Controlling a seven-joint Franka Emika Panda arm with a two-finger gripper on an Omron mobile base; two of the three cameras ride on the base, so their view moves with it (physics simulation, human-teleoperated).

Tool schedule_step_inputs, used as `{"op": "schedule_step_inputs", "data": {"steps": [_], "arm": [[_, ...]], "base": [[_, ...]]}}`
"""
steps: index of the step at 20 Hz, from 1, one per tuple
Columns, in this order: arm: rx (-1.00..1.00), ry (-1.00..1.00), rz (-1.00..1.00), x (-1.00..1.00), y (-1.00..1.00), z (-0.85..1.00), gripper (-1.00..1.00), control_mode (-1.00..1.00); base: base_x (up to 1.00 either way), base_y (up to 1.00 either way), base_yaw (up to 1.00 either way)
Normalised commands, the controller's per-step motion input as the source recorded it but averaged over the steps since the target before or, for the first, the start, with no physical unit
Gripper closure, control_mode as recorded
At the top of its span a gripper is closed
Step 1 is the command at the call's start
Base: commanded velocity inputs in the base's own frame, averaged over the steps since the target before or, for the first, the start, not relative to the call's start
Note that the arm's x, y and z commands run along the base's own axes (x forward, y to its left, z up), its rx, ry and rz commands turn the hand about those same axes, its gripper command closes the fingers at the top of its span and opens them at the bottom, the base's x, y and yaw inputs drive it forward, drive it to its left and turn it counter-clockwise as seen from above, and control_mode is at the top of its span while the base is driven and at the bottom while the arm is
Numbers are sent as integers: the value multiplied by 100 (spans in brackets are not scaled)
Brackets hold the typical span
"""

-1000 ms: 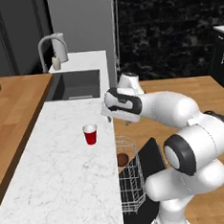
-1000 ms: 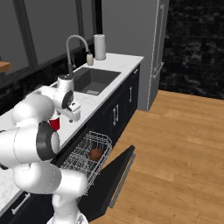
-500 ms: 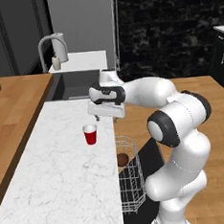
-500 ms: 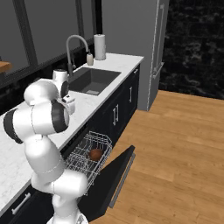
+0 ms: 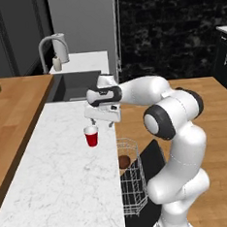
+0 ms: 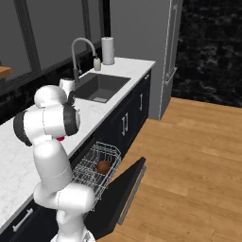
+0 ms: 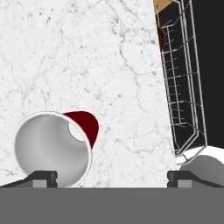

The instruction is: Pick up the cup and bowl from the counter, place them in the dishwasher, and close the dishwasher door.

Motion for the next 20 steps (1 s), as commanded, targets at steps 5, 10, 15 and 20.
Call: {"op": "schedule_step_inputs", "data": {"steps": [5,10,15,20], "arm": [[0,0,0,31,22,-18,-100,-100],[0,0,0,21,24,-19,-100,-100],[0,0,0,21,14,-10,-100,-100],[0,0,0,-6,-3,-12,-100,-100]], "base": [[0,0,0],[0,0,0],[0,0,0],[0,0,0]]}}
